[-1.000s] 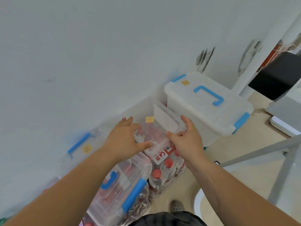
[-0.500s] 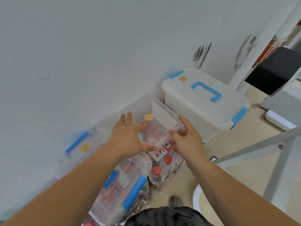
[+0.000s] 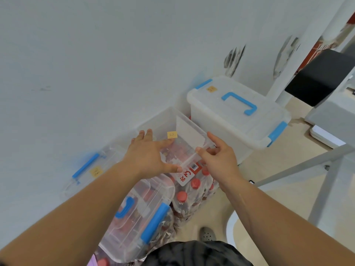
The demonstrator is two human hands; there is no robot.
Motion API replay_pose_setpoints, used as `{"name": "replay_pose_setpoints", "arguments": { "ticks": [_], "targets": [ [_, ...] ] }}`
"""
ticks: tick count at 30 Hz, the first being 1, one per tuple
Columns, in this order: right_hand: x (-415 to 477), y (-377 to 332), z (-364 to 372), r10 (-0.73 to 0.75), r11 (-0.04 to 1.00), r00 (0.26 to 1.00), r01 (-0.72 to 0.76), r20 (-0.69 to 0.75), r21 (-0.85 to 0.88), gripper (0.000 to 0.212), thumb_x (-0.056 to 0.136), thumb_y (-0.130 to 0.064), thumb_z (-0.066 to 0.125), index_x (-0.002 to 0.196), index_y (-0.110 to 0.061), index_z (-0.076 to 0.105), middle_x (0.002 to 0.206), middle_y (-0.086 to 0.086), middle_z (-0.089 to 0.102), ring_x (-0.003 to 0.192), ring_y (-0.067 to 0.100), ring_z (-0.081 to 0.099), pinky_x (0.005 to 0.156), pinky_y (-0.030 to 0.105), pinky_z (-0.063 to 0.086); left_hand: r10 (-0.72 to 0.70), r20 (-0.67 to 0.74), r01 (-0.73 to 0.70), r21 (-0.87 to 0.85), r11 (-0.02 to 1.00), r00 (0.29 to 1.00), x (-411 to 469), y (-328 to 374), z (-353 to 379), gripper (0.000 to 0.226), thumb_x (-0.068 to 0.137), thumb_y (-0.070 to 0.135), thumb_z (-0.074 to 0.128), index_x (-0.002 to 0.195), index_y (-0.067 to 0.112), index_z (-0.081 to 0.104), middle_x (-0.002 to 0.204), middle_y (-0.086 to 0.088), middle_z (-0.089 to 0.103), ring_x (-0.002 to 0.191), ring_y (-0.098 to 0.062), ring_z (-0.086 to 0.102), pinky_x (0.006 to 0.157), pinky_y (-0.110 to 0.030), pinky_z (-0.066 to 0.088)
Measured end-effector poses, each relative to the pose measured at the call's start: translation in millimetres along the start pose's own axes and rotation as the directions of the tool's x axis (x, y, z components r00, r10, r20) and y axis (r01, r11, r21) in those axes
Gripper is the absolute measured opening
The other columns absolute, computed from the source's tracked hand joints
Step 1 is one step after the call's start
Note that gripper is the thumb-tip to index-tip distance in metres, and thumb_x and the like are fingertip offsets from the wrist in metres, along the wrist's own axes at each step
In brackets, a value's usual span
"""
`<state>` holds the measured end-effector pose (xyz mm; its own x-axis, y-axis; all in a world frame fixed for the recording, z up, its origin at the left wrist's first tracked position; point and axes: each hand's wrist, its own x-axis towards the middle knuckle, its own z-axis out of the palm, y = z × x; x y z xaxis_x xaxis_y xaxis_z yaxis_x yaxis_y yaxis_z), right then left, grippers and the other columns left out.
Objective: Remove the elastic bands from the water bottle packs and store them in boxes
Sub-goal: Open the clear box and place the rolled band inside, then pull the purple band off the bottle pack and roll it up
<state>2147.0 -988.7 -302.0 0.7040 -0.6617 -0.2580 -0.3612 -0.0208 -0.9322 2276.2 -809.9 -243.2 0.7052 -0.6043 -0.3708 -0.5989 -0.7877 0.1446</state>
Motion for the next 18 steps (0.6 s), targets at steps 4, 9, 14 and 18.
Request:
{"name": "replay_pose_setpoints", "arguments": {
  "ticks": [4,9,14,18],
  "targets": [
    [-2.3,-0.2,0.4,-0.039,0.991,0.999,0.037,-0.014,-0.129,0.065,0.089,-0.043,0.07,0.147,-0.052,0.042,0.083,-0.002,0.073,0.072,0.011,0.074,0.072,0.04,0.063,-0.011,-0.027,0.012,0.022,1.0,1.0,0.5,0.6,0.6,0.125,0.032,0.11,0.027,0.146,0.064,0.009,0.168,-0.012,0.005,0.154,-0.035,0.004,0.122,-0.058,0.011],
    [-7.6,-5.3,3.7,-0.119,0.973,0.993,0.111,-0.028,-0.205,0.064,0.093,-0.043,0.066,0.149,-0.05,0.036,0.074,-0.008,0.071,0.059,0.003,0.069,0.061,0.025,0.055,0.002,-0.111,-0.002,-0.007,1.0,0.994,-7.1,1.8,5.2,0.116,0.043,0.105,0.035,0.149,0.06,0.014,0.169,-0.007,0.006,0.155,-0.033,0.001,0.122,-0.059,0.003],
    [-25.4,-29.1,10.6,-0.222,0.948,0.974,0.207,-0.036,-0.241,0.056,0.089,-0.054,0.062,0.142,-0.053,0.044,0.068,-0.013,0.069,0.066,-0.008,0.066,0.059,0.017,0.045,0.007,-0.188,-0.028,-0.107,0.994,0.982,-29.7,-4.1,0.7,0.099,0.065,0.095,0.036,0.152,0.05,0.022,0.168,-0.002,0.013,0.155,-0.029,0.006,0.123,-0.058,0.008],
    [-55.1,-57.1,29.6,-0.295,0.927,0.954,0.297,0.044,-0.227,0.03,0.088,-0.055,0.064,0.117,-0.052,0.061,0.086,-0.032,0.064,0.075,-0.007,0.064,0.061,0.017,0.044,-0.023,-0.361,-0.064,-0.228,0.971,0.932,-64.5,-24.1,-9.2,0.079,0.079,0.08,0.048,0.146,0.038,0.044,0.16,-0.004,0.036,0.149,-0.027,0.027,0.121,-0.047,0.022]
  ]
}}
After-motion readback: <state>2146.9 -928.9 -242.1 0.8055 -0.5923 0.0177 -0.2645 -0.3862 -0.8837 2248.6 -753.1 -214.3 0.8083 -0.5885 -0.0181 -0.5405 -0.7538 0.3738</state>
